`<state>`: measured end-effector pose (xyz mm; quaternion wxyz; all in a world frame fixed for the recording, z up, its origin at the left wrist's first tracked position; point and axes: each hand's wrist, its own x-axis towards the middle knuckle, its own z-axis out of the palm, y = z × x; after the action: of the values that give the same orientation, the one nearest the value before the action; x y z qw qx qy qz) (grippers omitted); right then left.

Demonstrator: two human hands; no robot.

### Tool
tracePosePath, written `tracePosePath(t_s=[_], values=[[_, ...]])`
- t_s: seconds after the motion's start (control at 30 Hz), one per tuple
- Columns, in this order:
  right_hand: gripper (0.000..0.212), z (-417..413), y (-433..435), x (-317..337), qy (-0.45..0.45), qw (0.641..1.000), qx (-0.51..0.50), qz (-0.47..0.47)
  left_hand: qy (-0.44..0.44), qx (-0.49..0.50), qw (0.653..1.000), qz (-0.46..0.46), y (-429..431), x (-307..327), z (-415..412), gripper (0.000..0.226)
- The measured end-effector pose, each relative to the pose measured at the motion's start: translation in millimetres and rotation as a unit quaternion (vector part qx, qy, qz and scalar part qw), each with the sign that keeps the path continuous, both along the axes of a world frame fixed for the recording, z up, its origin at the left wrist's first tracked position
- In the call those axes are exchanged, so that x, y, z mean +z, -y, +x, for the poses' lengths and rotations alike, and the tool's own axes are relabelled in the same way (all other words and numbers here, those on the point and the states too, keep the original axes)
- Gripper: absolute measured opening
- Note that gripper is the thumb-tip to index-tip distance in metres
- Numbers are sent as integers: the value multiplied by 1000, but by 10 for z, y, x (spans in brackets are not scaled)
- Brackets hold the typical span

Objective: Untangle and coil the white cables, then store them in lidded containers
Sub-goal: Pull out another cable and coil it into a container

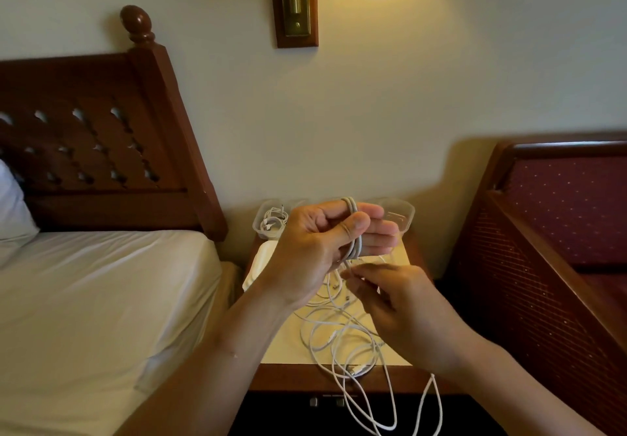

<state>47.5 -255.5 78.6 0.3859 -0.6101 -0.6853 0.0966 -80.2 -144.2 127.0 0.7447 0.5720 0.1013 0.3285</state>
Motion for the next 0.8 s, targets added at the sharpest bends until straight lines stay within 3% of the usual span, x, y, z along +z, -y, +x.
tracePosePath(t_s=[0.07,0.13,0.27,0.33,0.43,0.6,0.8], values=[[29,24,17,71,53,998,23,-18,-41,3,998,52,3,-12,0,26],[28,31,24,129,80,996,27,-19,-92,3,987,128,-4,-22,11,23],[25,91,67,261,37,999,27,-16,-212,12,921,326,-53,-40,5,16],[26,160,94,356,3,999,37,-21,-256,-10,893,370,-62,-77,-21,16],[15,281,140,501,-64,996,62,-10,-265,-82,916,288,-95,-126,-63,29],[12,413,79,549,-161,982,78,59,-169,-195,957,132,-72,-186,-93,35],[8,513,-90,334,-171,972,92,130,-106,-220,969,49,1,-314,-121,40]])
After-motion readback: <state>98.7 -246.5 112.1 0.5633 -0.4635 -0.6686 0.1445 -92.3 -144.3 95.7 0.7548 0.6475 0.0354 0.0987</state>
